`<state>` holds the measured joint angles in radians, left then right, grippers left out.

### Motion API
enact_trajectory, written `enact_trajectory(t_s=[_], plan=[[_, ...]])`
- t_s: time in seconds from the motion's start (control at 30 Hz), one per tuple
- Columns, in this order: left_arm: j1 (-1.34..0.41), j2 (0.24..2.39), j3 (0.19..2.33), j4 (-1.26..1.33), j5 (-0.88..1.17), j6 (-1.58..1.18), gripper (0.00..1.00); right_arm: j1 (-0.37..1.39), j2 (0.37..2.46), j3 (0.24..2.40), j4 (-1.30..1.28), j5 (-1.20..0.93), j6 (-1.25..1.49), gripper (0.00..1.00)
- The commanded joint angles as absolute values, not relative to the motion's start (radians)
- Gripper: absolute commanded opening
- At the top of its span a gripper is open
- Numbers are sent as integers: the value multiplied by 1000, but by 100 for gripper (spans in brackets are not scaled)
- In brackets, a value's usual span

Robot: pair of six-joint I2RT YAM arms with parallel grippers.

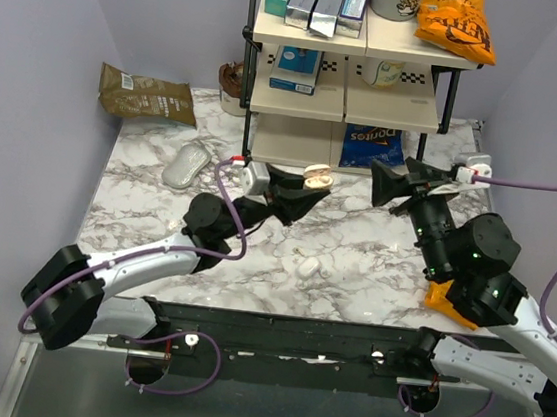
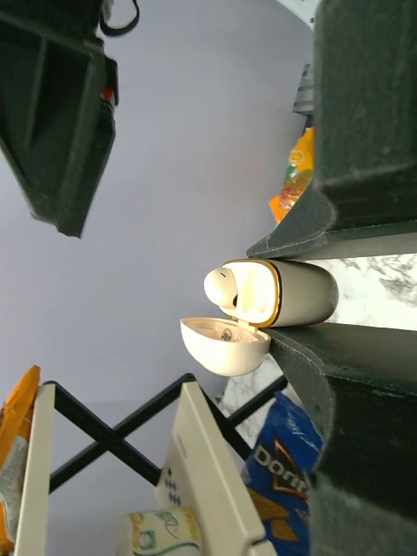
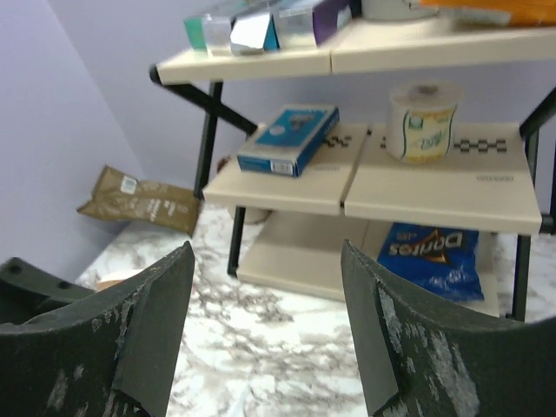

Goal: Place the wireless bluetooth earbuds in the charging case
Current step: Pick up the left earbud from the center of the board.

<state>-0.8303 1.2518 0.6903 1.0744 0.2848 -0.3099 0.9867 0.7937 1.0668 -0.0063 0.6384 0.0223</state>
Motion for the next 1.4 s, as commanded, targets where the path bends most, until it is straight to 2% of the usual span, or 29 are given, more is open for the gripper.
enact_trajectory(t_s=[0.0,0.23,0.43,0.63,0.9,1.23,1.37], plan=[[-828,1073,539,1065,195,-249,0,982,850,974,-190,658,129,76],[-841,668,322,807,20,-224,0,976,1052,858,-250,352,261,75],[-847,502,245,678,-61,-264,0,968,1299,906,-241,278,302,69],[-848,417,229,618,-98,-278,0,959,1478,956,-248,181,187,68],[-850,359,232,565,-140,-310,0,953,1597,996,-259,149,129,69],[-850,347,229,554,-137,-318,0,891,1712,1022,-256,137,104,57],[-850,360,226,572,-137,-316,0,882,1723,1023,-253,121,100,56]])
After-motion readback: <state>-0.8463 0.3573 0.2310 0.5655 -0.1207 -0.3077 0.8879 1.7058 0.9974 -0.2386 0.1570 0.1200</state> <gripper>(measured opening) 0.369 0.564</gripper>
